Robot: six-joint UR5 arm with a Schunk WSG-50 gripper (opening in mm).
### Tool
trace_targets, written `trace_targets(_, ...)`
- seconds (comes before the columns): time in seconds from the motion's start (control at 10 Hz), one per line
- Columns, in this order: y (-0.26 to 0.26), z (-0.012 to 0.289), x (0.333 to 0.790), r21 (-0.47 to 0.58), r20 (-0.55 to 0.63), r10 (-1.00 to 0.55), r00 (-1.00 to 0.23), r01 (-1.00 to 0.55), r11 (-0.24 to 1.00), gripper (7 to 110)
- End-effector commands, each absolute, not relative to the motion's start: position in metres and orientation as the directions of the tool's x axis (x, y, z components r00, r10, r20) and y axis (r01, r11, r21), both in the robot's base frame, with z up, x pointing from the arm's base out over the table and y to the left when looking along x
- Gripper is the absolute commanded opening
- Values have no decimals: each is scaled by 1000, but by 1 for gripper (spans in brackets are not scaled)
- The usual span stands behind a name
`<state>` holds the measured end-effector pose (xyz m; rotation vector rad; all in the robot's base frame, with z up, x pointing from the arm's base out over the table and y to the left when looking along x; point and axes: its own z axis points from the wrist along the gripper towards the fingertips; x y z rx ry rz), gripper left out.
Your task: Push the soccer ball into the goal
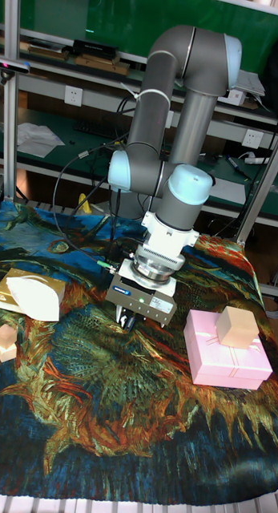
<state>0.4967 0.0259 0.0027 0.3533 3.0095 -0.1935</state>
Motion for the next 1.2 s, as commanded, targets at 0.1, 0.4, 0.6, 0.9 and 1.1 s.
trace_targets(0.1,38,0,475,-83,-30,286,-958,288,954,7)
trace_targets(0.4,42,-5,446,-97,86,307,-948,299,949,7)
trace_targets(0.6,43,-7,434,-109,133,329,-935,316,943,7)
trace_targets(0.9,21,-8,456,-157,32,253,-967,245,957,7)
trace_targets(1.1,15,-5,472,-160,-32,237,-971,239,958,7)
